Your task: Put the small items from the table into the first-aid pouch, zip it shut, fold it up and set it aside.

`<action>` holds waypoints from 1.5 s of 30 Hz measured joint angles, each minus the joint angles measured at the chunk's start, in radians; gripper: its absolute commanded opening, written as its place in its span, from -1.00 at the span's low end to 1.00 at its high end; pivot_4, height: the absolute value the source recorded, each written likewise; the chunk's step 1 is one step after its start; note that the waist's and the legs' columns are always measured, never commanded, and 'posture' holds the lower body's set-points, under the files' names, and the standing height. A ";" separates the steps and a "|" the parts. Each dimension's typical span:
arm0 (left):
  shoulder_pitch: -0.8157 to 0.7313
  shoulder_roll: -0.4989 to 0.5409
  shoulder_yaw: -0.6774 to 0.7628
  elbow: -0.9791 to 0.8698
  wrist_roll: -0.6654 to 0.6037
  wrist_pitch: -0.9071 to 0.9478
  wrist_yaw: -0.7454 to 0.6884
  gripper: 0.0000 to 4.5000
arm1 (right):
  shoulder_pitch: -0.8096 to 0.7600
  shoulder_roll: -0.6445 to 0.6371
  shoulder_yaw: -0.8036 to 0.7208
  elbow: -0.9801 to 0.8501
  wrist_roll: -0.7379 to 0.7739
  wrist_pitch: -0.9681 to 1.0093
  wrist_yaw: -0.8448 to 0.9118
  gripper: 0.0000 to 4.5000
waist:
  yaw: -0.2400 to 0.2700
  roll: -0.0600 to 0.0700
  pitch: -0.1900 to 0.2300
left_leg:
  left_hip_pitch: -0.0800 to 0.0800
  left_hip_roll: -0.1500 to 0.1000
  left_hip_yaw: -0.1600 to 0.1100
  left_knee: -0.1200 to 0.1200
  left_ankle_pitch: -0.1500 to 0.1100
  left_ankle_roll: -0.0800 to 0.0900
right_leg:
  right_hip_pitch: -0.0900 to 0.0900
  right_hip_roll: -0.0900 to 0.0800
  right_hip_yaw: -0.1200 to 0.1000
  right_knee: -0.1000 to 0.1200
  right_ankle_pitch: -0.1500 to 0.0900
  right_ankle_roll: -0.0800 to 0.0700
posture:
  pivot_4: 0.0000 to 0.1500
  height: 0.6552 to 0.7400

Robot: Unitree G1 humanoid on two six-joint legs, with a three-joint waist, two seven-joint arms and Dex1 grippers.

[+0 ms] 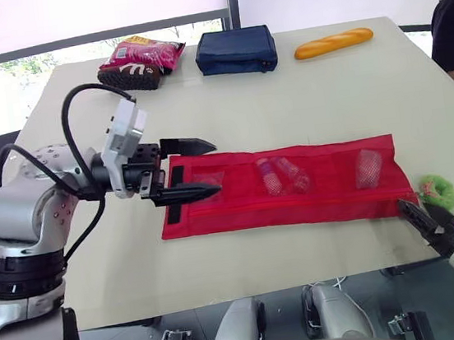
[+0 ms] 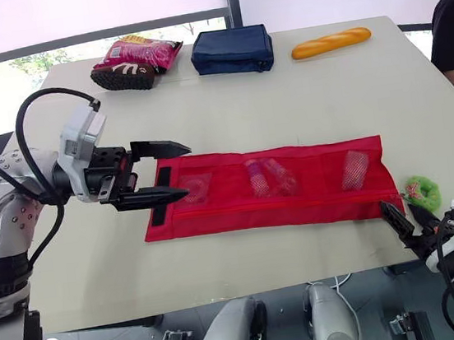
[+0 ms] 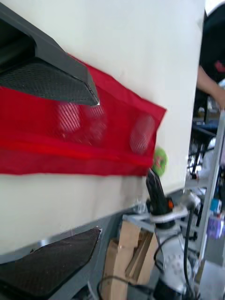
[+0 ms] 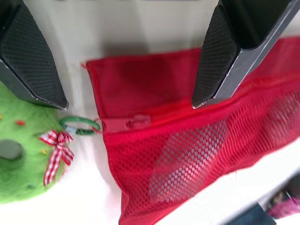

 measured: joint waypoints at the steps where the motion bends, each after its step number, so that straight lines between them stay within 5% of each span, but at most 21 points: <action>1: -0.009 -0.005 -0.006 -0.018 -0.011 0.011 0.005 0.97 | -0.009 0.000 0.001 0.004 0.009 0.007 0.000 1.00 | 0.000 0.000 0.000 | 0.000 0.000 0.000 0.000 0.000 0.000 | 0.000 0.000 0.000 0.000 0.000 0.000 | 1.00 0.99; 6: -0.023 -0.017 -0.014 -0.073 -0.046 0.027 0.022 1.00 | -0.027 -0.014 0.053 0.018 -0.002 0.015 0.015 0.35 | -0.004 0.000 0.000 | 0.002 0.001 0.001 0.000 0.000 0.000 | 0.000 0.003 0.001 0.001 0.000 0.000 | 1.00 0.99; 12: -0.022 -0.015 -0.014 -0.086 -0.062 0.027 0.024 1.00 | -0.048 -0.023 0.090 0.020 -0.027 0.005 0.031 -0.97 | -0.004 -0.002 -0.001 | 0.003 0.005 0.003 0.000 0.000 -0.001 | 0.001 0.010 0.004 0.001 -0.001 0.002 | 1.00 0.99; 20: -0.014 -0.014 -0.011 -0.086 -0.067 0.009 0.021 1.00 | -0.138 -0.037 0.045 0.102 -0.052 -0.030 -0.020 -0.99 | 0.004 -0.001 -0.001 | 0.003 0.005 0.006 0.000 0.001 -0.002 | 0.000 0.010 0.006 0.001 0.001 -0.001 | 1.00 0.99; 27: 0.022 0.009 0.011 -0.085 -0.067 -0.012 0.011 1.00 | -0.138 -0.245 -0.033 0.066 -0.072 -0.024 0.034 -0.99 | 0.000 0.000 0.000 | 0.005 0.005 0.011 -0.001 0.000 0.000 | 0.000 0.011 0.011 0.002 0.000 0.000 | 1.00 0.99; 33: 0.093 0.052 0.096 -0.091 -0.082 -0.025 0.003 1.00 | -0.241 -0.386 -0.056 -0.146 0.133 0.112 0.005 -0.99 | -0.008 -0.003 0.001 | 0.009 0.010 0.016 -0.003 0.000 0.000 | 0.000 0.011 0.015 0.003 -0.001 0.002 | 1.00 0.99; 38: 0.140 0.090 0.158 -0.088 -0.082 -0.049 -0.008 1.00 | -0.431 -0.428 0.144 -0.277 0.343 0.241 -0.121 -0.99 | -0.007 -0.005 0.003 | 0.009 0.010 0.015 -0.003 0.000 0.000 | 0.000 0.011 0.015 0.002 -0.001 0.001 | 1.00 0.99; 43: 0.142 0.095 0.165 -0.088 -0.080 -0.059 0.002 1.00 | -0.586 -0.251 0.449 -0.274 0.305 0.315 -0.310 -0.99 | -0.001 -0.011 0.004 | 0.008 0.009 0.015 -0.003 0.001 -0.002 | -0.001 0.010 0.015 0.002 0.001 -0.002 | 1.00 0.99; 45: 0.141 0.095 0.165 -0.094 -0.084 -0.058 0.014 1.00 | -0.611 -0.183 0.560 -0.253 0.247 0.330 -0.363 -0.69 | 0.000 -0.010 0.004 | 0.006 0.009 0.016 -0.003 0.002 -0.004 | -0.002 0.010 0.015 0.002 0.001 -0.002 | 1.00 0.99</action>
